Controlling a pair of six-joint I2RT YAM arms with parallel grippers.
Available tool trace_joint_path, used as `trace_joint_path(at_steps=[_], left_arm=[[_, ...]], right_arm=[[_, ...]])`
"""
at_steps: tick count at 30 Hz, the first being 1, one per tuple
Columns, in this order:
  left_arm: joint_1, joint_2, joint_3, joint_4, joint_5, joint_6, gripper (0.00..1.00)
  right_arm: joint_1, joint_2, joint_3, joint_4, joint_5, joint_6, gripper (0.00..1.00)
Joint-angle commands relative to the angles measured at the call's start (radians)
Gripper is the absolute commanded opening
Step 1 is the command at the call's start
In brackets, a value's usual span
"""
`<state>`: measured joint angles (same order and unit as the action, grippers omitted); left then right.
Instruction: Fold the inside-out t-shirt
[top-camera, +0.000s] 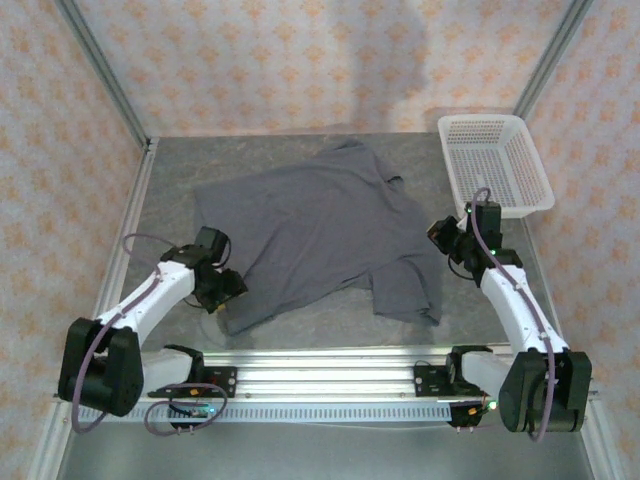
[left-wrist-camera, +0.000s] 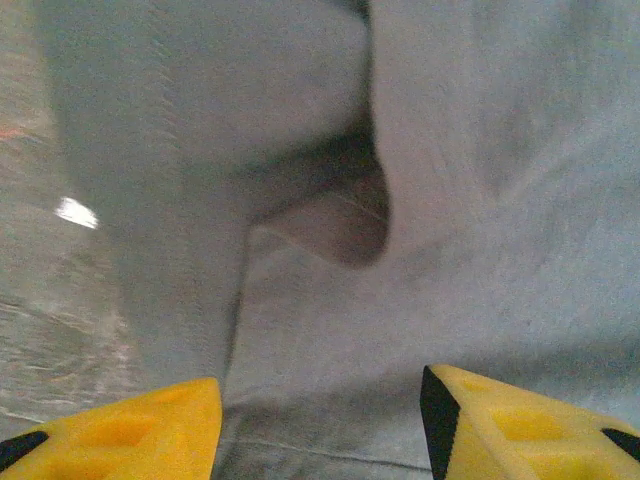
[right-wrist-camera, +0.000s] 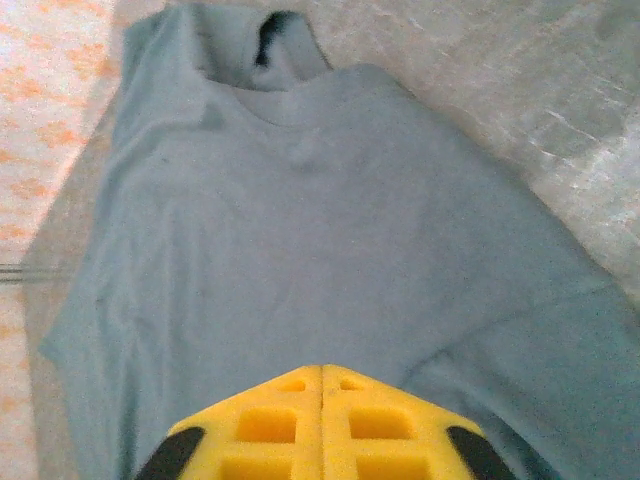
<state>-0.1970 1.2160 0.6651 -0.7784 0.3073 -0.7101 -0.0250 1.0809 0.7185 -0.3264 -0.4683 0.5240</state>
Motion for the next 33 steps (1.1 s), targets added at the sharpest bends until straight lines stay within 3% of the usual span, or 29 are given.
trace_joint_path(at_steps=[1, 6, 11, 17, 19, 23, 26, 30, 33], left_arm=[[-0.037, 0.008, 0.0, -0.007, -0.014, -0.03, 0.58], [-0.037, -0.065, -0.056, -0.072, -0.037, -0.074, 0.68], [-0.05, -0.114, -0.118, -0.068, 0.048, -0.13, 0.67], [-0.127, -0.149, -0.169, 0.022, 0.135, -0.241, 0.57], [-0.163, -0.164, -0.168, 0.019, 0.111, -0.265, 0.48], [-0.18, -0.203, -0.159, -0.022, 0.038, -0.273, 0.03], [-0.181, -0.225, -0.12, -0.088, -0.01, -0.241, 0.0], [-0.18, -0.264, -0.073, -0.204, -0.119, -0.209, 0.0], [-0.18, -0.281, -0.08, -0.218, -0.136, -0.218, 0.0]], right_arm=[[0.001, 0.03, 0.037, -0.121, 0.125, -0.03, 0.37], [0.0, 0.066, 0.026, -0.123, 0.099, -0.037, 0.42], [0.0, 0.074, 0.03, -0.097, 0.076, -0.03, 0.43], [0.0, 0.086, 0.047, -0.106, 0.052, -0.04, 0.43], [0.0, 0.087, 0.038, -0.115, 0.081, -0.049, 0.43], [0.0, 0.098, 0.009, -0.206, 0.275, -0.029, 0.46], [0.0, 0.139, -0.028, -0.203, 0.304, -0.032, 0.51], [0.001, 0.227, -0.035, -0.148, 0.192, -0.069, 0.54], [0.001, 0.317, -0.024, -0.113, 0.193, -0.087, 0.55]])
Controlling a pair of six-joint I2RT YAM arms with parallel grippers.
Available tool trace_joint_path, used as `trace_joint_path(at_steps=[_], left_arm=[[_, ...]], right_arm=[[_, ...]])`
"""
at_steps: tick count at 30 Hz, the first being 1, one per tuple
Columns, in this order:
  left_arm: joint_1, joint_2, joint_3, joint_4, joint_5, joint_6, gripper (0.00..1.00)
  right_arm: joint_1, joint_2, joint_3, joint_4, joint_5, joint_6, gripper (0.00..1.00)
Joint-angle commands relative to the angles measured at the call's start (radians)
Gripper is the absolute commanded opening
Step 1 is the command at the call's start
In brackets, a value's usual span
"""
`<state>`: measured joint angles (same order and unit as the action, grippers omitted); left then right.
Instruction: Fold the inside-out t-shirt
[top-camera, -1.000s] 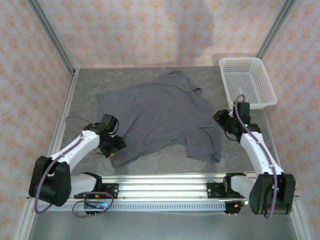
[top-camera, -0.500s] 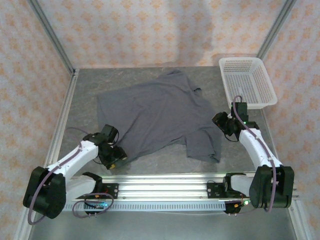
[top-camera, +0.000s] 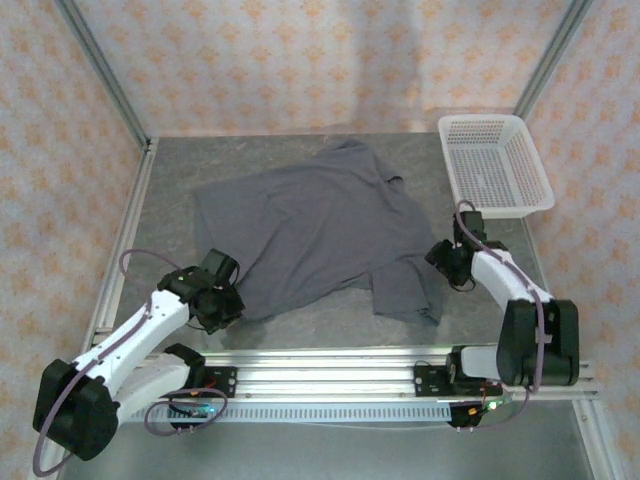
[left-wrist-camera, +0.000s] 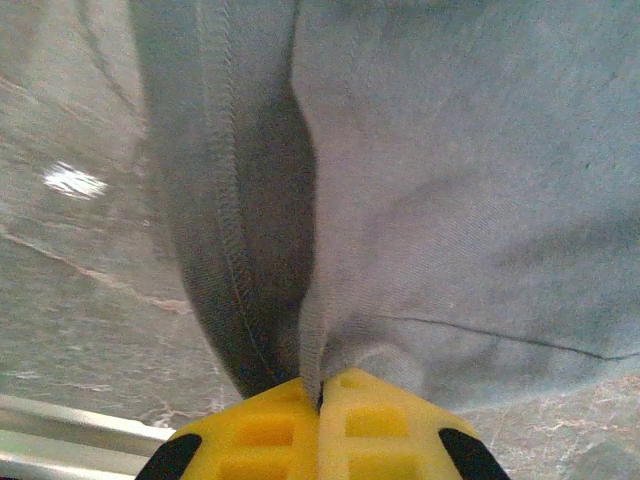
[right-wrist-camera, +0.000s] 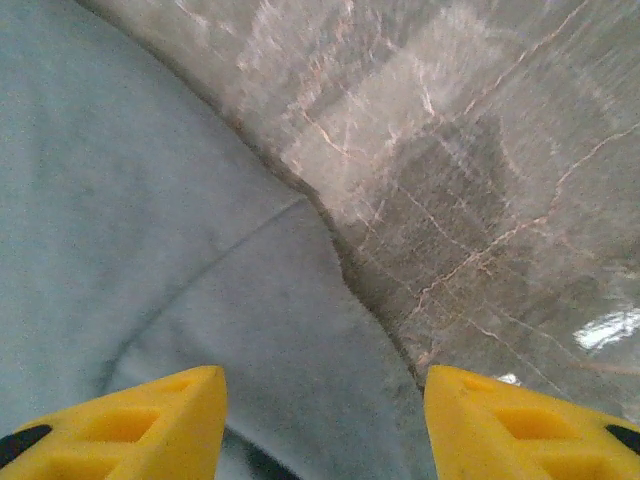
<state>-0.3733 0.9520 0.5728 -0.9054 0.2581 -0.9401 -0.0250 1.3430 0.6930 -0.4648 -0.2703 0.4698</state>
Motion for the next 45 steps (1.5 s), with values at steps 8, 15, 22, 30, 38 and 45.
trace_joint_path(at_steps=[8, 15, 22, 30, 38, 45], left_arm=[[-0.055, -0.1, -0.065, -0.144, -0.101, -0.071, 0.0], [-0.102, -0.154, -0.116, -0.122, -0.065, -0.117, 0.0], [-0.138, -0.139, -0.178, -0.083, -0.077, -0.166, 0.0], [-0.136, -0.412, -0.079, -0.2, -0.232, -0.227, 0.58], [-0.114, -0.343, 0.005, -0.255, -0.307, -0.25, 0.58], [-0.052, -0.214, -0.088, -0.049, -0.219, -0.209, 0.55]], right_arm=[[0.001, 0.132, 0.059, 0.12, 0.013, -0.099, 0.52], [0.0, 0.218, 0.092, 0.141, -0.062, -0.133, 0.48], [0.038, 0.217, 0.112, 0.125, -0.21, -0.129, 0.31], [0.059, 0.057, 0.071, 0.09, -0.161, -0.084, 0.0], [0.05, -0.2, 0.008, 0.017, 0.131, 0.006, 0.0], [0.05, -0.194, -0.051, 0.071, 0.027, 0.03, 0.0]])
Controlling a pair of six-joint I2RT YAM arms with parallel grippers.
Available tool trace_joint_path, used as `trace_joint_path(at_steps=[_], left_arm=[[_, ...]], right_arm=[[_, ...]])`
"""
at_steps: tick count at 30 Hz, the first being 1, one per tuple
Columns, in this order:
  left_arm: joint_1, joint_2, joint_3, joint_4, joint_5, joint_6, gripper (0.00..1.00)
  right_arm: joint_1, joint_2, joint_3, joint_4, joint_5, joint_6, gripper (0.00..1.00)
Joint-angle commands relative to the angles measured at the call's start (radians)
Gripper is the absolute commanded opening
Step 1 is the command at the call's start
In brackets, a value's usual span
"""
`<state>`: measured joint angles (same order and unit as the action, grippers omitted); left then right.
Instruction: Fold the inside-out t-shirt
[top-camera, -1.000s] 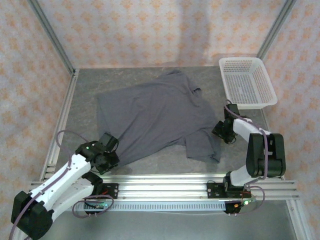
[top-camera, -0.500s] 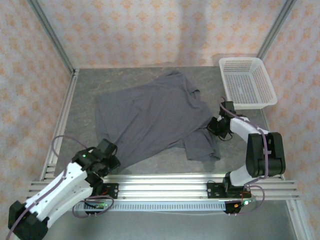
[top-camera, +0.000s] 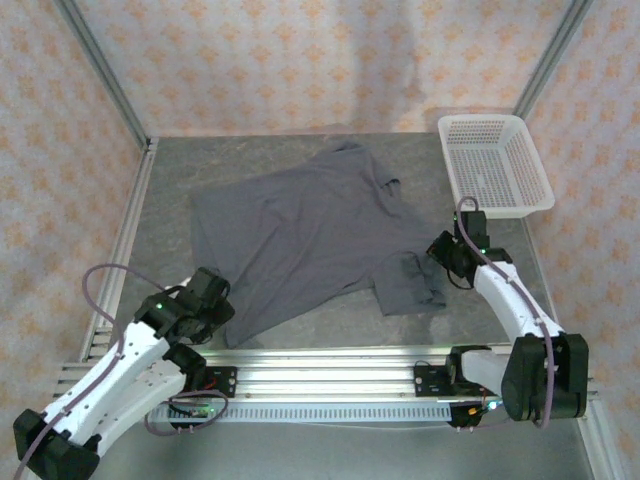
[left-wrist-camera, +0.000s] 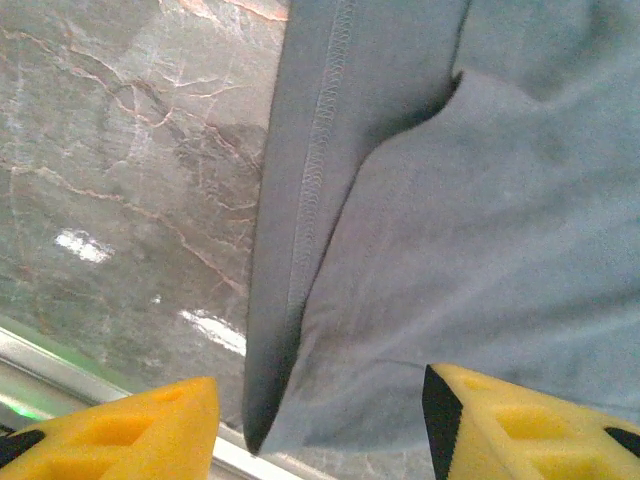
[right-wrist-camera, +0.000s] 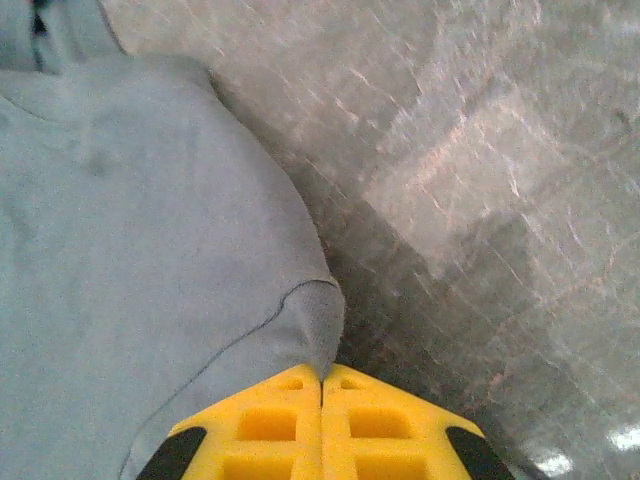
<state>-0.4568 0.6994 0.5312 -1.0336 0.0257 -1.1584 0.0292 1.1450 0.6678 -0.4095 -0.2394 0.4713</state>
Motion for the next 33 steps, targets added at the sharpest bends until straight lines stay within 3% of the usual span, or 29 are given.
trace_joint_path(at_steps=[1, 5, 8, 12, 18, 25, 33], left_arm=[[0.048, 0.054, -0.068, 0.128, 0.051, 0.027, 0.54], [0.085, 0.126, -0.117, 0.243, 0.199, 0.038, 0.51], [0.087, 0.153, -0.12, 0.245, 0.214, 0.039, 0.44], [0.09, 0.165, -0.14, 0.253, 0.219, 0.03, 0.47], [0.093, 0.166, -0.159, 0.271, 0.201, 0.033, 0.48], [0.097, 0.124, -0.143, 0.228, 0.171, 0.04, 0.27], [0.098, 0.087, -0.032, 0.11, 0.081, 0.099, 0.24]], right_arm=[[-0.005, 0.006, -0.03, 0.02, -0.014, 0.029, 0.0], [-0.005, 0.018, -0.018, 0.01, -0.025, 0.009, 0.0], [-0.005, 0.03, -0.01, 0.009, -0.026, 0.005, 0.0], [-0.005, 0.032, -0.006, 0.018, -0.041, 0.014, 0.0], [-0.004, 0.023, 0.007, 0.006, -0.043, 0.005, 0.0], [-0.003, 0.019, 0.001, 0.005, -0.046, 0.007, 0.0], [-0.002, 0.0, 0.025, -0.012, -0.049, 0.003, 0.0]])
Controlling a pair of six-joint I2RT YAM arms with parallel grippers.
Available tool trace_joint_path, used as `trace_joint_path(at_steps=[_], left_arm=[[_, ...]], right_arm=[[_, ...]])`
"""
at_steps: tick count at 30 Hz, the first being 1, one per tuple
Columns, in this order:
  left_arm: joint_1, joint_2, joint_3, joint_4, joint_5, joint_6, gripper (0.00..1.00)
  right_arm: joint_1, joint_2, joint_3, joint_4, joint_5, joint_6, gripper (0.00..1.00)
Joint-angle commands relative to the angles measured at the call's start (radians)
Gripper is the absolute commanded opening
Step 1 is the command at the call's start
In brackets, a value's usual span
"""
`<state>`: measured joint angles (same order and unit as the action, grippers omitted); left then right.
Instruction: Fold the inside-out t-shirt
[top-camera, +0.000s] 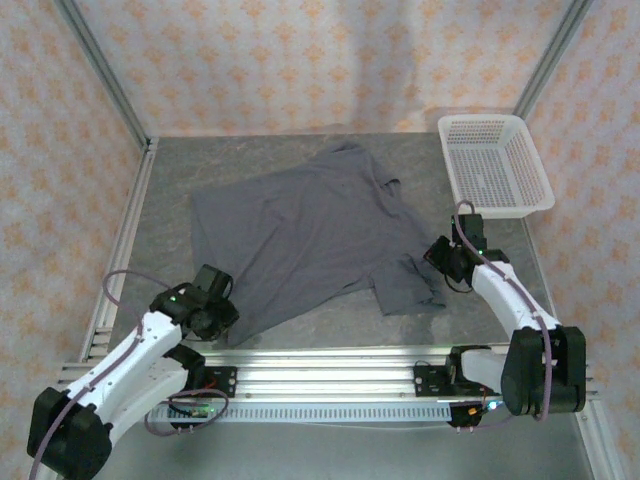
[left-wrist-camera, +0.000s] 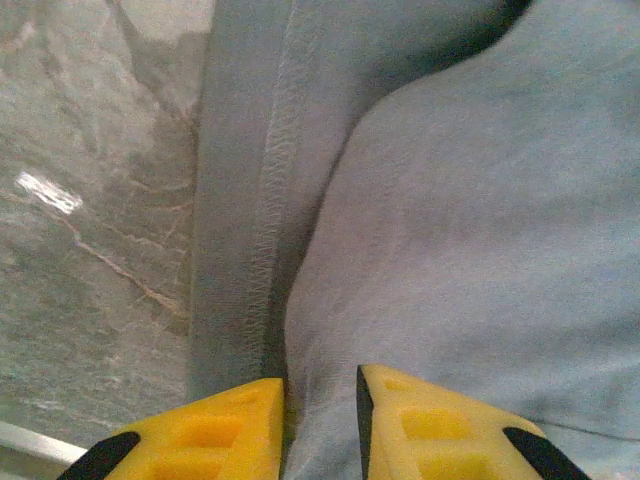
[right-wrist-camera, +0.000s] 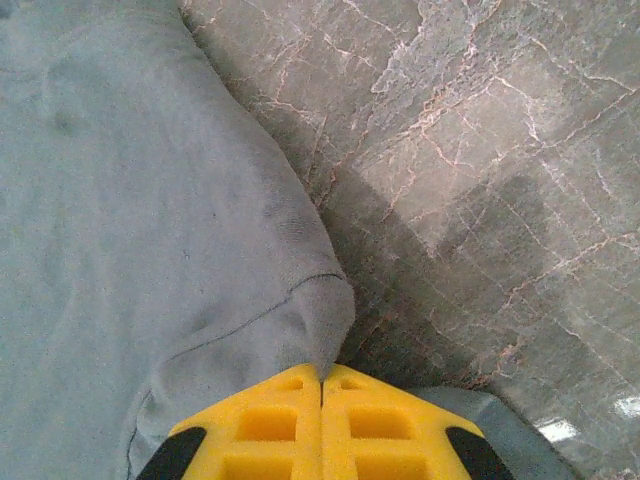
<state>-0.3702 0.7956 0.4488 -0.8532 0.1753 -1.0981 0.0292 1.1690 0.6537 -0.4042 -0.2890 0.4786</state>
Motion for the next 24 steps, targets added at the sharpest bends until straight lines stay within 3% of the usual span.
trace_joint_path(at_steps=[1, 4, 7, 11, 19, 24], left_arm=[[0.011, -0.006, 0.057, -0.072, -0.071, 0.041, 0.23], [0.011, 0.008, 0.039, -0.035, -0.048, 0.037, 0.22], [0.011, 0.022, 0.008, -0.007, -0.012, 0.031, 0.38], [0.011, 0.025, -0.005, -0.082, -0.054, 0.029, 0.48], [0.011, 0.068, -0.06, 0.041, 0.035, 0.0, 0.46], [0.013, 0.066, -0.048, 0.043, 0.03, 0.012, 0.38]], right_arm=[[-0.003, -0.025, 0.041, -0.018, 0.0, -0.002, 0.0], [-0.003, -0.028, 0.045, -0.019, -0.006, 0.001, 0.0], [-0.003, -0.035, 0.041, -0.021, -0.006, -0.001, 0.0], [-0.003, -0.042, 0.041, -0.021, -0.004, -0.001, 0.0], [-0.003, -0.037, 0.041, -0.019, -0.009, -0.002, 0.0], [-0.003, -0.039, 0.04, -0.022, -0.007, -0.002, 0.0]])
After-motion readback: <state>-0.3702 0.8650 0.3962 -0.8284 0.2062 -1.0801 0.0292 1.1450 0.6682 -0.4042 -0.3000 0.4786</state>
